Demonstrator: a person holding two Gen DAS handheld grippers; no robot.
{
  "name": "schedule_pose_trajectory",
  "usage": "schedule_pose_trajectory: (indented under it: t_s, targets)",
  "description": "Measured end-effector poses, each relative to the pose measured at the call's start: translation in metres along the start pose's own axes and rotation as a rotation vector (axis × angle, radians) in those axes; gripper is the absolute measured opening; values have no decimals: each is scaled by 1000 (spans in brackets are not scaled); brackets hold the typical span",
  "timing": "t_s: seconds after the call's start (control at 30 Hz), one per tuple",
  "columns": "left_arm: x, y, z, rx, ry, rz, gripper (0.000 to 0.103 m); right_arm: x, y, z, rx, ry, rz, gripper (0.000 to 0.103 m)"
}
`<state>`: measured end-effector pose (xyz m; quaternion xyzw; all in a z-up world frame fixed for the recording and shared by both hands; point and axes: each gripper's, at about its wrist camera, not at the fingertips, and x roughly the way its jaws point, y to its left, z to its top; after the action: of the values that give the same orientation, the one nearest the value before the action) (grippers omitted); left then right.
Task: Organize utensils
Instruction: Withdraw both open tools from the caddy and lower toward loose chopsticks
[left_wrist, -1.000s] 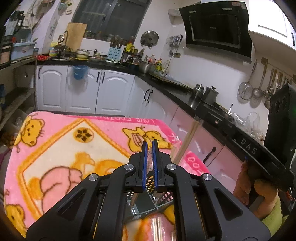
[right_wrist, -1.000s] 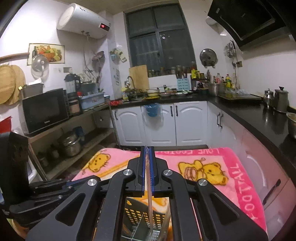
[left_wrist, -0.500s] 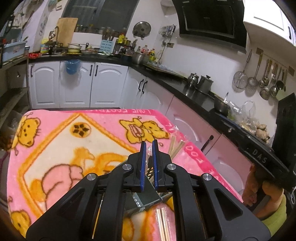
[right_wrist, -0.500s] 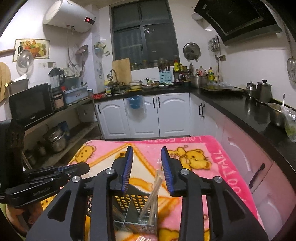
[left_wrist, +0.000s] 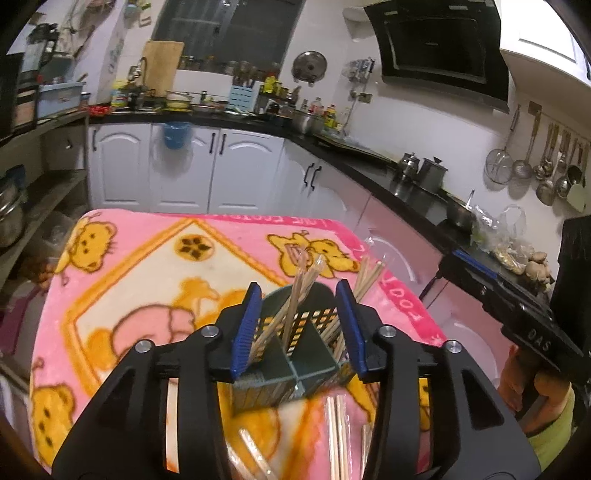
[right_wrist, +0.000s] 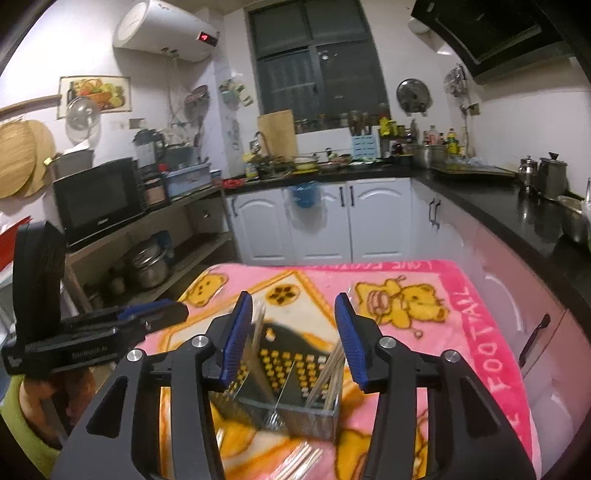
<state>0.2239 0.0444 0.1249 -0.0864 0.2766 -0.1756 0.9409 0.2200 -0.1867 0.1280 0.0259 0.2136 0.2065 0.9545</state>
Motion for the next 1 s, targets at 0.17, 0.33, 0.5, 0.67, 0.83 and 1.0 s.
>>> schedule_pose_trajectory:
  t_s: [0.17,0.33,0.5,0.67,0.83,1.0]
  targets:
    - [-16,1,-18,-19,-11,40,49,-12,3,-16,-19,27,32,48]
    - [-30,-5,-36,-31,-31,63,56,-23,5,-33,-33,44,53,49]
    - [-32,-15,-55,-25,-7,60,63,-31,5,-48,-34,59,59,49]
    - [-27,-24,-71,-9,21,61,65,-35,-1,-65,-20,81,57,49]
    - [-19,-27,-85,-9,49,59,66,-35,-7,-82,-7,113,50,49]
    - [-9,-24,-99,-22,83,68,67,-32,-13,-94,-1,143,44,49]
